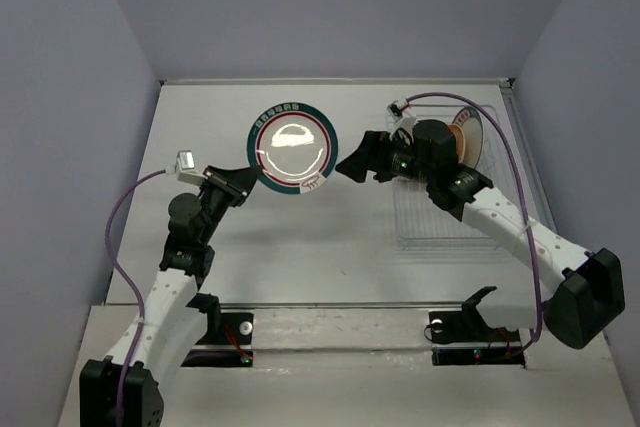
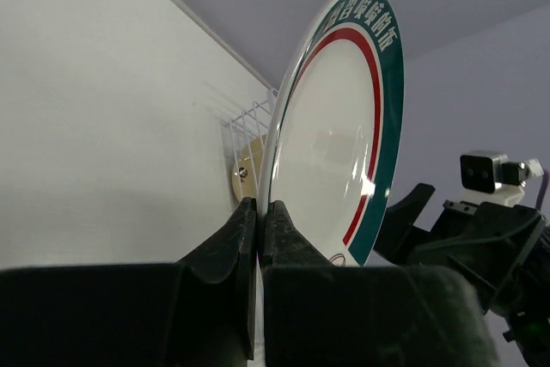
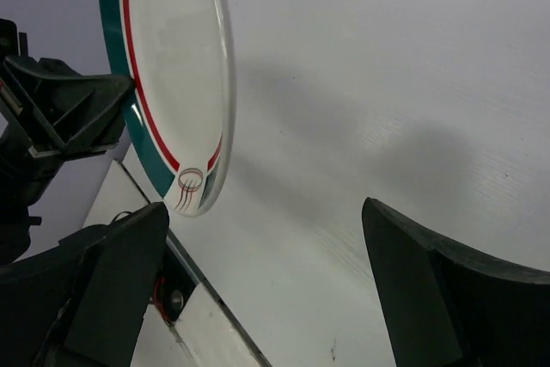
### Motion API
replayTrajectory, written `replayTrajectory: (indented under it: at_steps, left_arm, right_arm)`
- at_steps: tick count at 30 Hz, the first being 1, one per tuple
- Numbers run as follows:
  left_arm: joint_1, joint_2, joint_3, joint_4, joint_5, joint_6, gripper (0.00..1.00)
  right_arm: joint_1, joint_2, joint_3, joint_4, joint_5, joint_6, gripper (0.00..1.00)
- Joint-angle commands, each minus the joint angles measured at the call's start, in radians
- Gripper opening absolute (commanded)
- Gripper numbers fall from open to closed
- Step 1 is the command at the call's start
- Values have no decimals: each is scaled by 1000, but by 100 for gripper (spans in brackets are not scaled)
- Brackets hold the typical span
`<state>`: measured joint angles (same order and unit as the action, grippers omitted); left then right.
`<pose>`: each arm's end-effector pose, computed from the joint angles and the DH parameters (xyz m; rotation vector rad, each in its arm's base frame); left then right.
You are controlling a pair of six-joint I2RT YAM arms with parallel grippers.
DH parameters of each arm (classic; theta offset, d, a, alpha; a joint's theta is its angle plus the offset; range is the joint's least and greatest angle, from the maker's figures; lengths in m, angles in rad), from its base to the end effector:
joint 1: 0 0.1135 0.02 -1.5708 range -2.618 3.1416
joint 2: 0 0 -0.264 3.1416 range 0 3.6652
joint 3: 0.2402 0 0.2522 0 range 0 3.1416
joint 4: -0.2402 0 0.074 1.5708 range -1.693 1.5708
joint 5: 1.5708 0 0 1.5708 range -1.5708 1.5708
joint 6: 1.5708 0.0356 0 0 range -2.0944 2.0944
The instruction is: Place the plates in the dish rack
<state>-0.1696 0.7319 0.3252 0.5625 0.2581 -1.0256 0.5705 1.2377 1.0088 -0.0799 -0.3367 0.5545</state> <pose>0.1753 -0.0392 0.2650 -0.4180 1.4680 -1.1548 0.2364 0.1656 0.3331 -0.2637 1.9933 1.0644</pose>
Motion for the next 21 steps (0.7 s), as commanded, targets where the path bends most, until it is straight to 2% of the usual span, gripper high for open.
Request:
replayTrajectory:
  at_steps: [1,4,8,9,10,11,12,13,14,15,17,18,19,20,21]
  left_arm:
    - [-31,-110,-18,97,64,-1,6]
    - [-47,-147,-26,97,110,5,6]
    - [-64,-140,-26,97,199,33,6]
    - [-65,-134,-28,99,208,44,6]
    - [-67,-131,-28,97,214,50,6]
    - [-67,-126,-28,96,225,56,6]
    - [-67,-123,-25,93,245,65,17]
    - [-67,-112,-22,80,256,76,27]
    - [-67,-111,-6,65,274,100,47]
    - [-67,-108,8,41,280,122,58]
    - [-67,-108,82,-120,271,216,80]
    - [-65,-112,119,-260,259,263,83]
    - [-67,-118,152,-324,250,307,88]
    - [-67,-126,213,-382,227,391,97]
    - [-67,-134,239,-435,216,433,99]
  right_arm:
    - [8,61,51,109,-47,21,100]
    - [8,120,54,138,-64,35,97]
    - [20,140,68,184,-71,53,76]
    - [20,140,79,187,-61,54,41]
    - [20,135,80,189,-42,58,24]
    - [20,119,79,192,11,61,13]
    - [20,111,79,195,43,58,7]
    - [20,100,76,193,71,53,7]
    - [20,74,74,190,129,35,7]
    - [20,56,73,187,157,22,7]
    - [-12,-2,85,142,253,-20,7]
    - [-59,-23,99,71,293,-40,7]
    - [-84,-41,115,16,333,-63,7]
    - [-118,-61,154,-73,444,-100,7]
    - [-153,-79,171,-111,500,-122,7]
